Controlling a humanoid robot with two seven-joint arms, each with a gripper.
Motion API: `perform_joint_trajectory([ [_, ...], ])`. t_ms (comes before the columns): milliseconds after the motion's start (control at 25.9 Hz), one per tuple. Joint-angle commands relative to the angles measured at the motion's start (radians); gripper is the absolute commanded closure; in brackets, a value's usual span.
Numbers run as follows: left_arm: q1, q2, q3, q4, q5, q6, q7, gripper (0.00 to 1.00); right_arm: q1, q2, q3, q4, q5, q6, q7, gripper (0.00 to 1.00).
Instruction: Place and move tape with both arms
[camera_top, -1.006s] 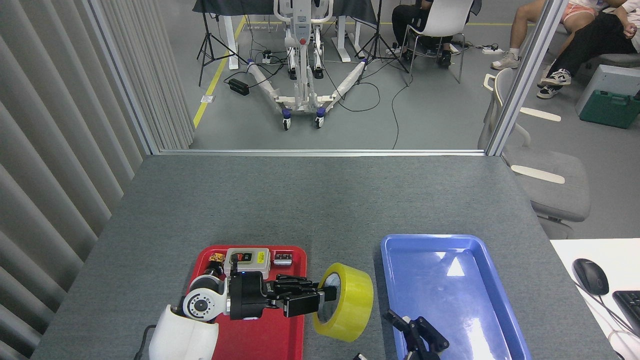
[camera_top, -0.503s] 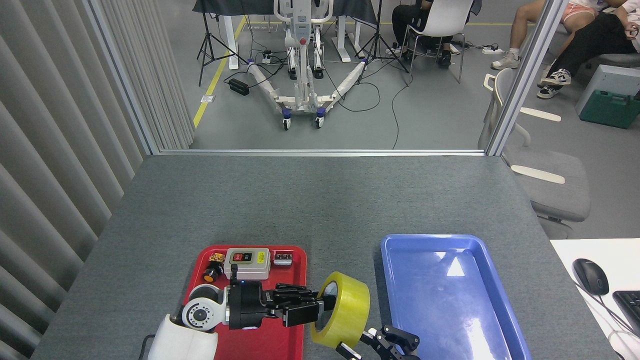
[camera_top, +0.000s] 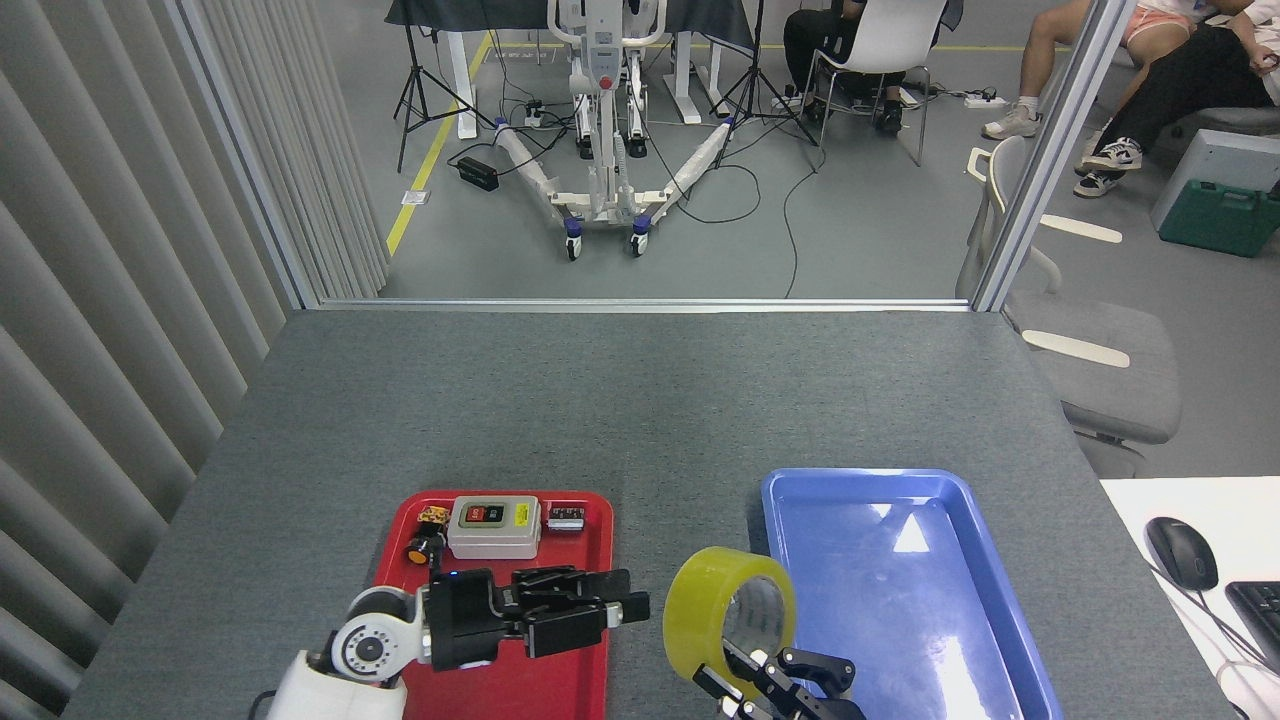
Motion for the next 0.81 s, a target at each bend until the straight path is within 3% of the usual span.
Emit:
perform_joint_trajectory([
  [0, 0.076, 0.081, 0.001, -0.063, -0.004, 0.023, 0.244, 0.0, -0.009, -0.005, -0.039, 0.004, 0.03, 0.119, 0.069, 1.0],
  [155, 0.225, 0.126, -0.001, -0.166, -0.162, 0.049, 0.718, 0.0, -0.035, -0.017, -0.114, 0.024, 0.039, 0.28, 0.161, 1.0],
  [271, 0.346, 0.138, -0.007, -0.277, -0.417, 0.21, 0.987, 0.0, -0.045, -0.042, -0.177, 0.047, 0.037, 0.328, 0.213, 1.0],
  [425, 0.417, 0.122, -0.09, -0.357, -0.748, 0.515, 1.057, 0.0, -0.084, -0.074, -0.231, 0.06, 0.037, 0.384, 0.423, 1.0],
  [541, 0.415, 0.107, -0.1, -0.354, -0.82, 0.618, 1.057, 0.0, -0.111, -0.094, -0.231, 0.102, 0.031, 0.423, 0.624, 1.0],
  [619, 0.405, 0.107, -0.099, -0.34, -0.825, 0.664, 1.059, 0.0, -0.124, -0.094, -0.226, 0.14, 0.03, 0.487, 0.695, 1.0],
  [735, 0.376, 0.113, -0.099, -0.313, -0.832, 0.683, 1.063, 0.0, -0.126, -0.086, -0.217, 0.159, 0.028, 0.544, 0.734, 0.85],
  [773, 0.371, 0.116, -0.097, -0.313, -0.845, 0.683, 1.074, 0.0, -0.126, -0.083, -0.214, 0.16, 0.028, 0.547, 0.736, 0.72],
])
